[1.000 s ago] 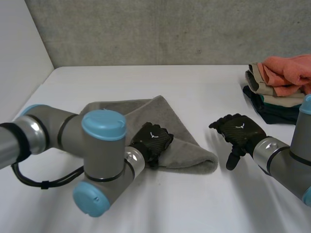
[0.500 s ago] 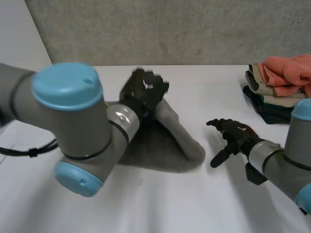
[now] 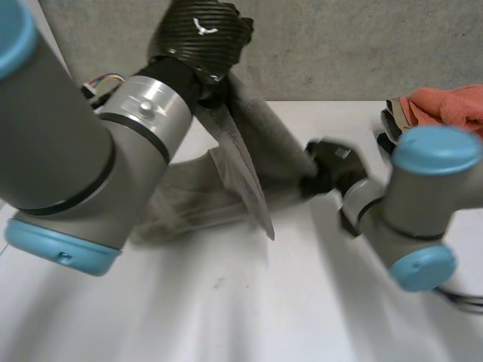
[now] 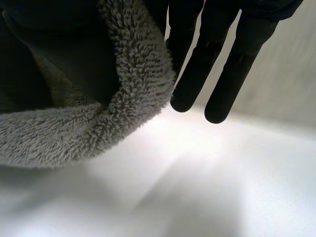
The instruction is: Fold the laundry.
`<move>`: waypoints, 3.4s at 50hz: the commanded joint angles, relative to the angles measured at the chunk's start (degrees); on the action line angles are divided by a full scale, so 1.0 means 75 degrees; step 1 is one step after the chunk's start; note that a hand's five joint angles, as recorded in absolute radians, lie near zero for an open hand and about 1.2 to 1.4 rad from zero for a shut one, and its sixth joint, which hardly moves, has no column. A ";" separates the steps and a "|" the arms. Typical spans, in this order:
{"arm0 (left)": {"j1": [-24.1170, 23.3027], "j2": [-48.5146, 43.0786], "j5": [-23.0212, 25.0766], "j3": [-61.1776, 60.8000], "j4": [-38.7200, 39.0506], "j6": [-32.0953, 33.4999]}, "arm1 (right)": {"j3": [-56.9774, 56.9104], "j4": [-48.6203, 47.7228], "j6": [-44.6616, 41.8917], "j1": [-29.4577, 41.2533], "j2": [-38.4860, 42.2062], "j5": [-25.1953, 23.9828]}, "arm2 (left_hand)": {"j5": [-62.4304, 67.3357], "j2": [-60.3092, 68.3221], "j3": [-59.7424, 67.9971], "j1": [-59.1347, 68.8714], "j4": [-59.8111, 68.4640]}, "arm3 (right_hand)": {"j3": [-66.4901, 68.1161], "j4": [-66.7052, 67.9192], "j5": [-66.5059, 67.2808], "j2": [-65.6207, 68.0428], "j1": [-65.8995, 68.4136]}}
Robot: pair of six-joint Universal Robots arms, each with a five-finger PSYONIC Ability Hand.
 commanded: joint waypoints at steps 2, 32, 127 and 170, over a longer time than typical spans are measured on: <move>0.0960 0.0609 0.0001 -0.0713 -0.0031 -0.0063 | -0.0416 0.0265 -0.4004 -0.0159 -0.1941 -0.0194 | 0.1805 0.1547 0.1587 0.2043 0.1510 | 0.1642 0.1553 0.1848 0.1688 0.2020; 0.1923 -0.1839 0.0341 0.1790 0.3914 -0.0098 | -0.3969 -0.1691 -0.4486 -0.0018 0.0638 0.0368 | 0.1805 0.1547 0.1587 0.2043 0.1510 | 0.1642 0.1553 0.1848 0.1688 0.2020; 0.1443 -0.0985 -0.0304 -0.2132 -0.1051 -0.1329 | 0.1622 -0.0591 -0.4556 0.0522 0.0144 -0.0803 | 0.1805 0.1547 0.1587 0.2043 0.1510 | -0.5127 -0.5217 -0.4922 -0.5081 -0.4749; 0.1396 0.2778 -0.0234 -0.2015 -0.0195 -0.1247 | -0.3276 0.1498 -0.2238 -0.1342 0.3178 -0.3382 | 0.1805 0.1547 0.1587 0.2043 0.1510 | -0.6270 -0.6360 -0.6064 -0.6224 -0.5892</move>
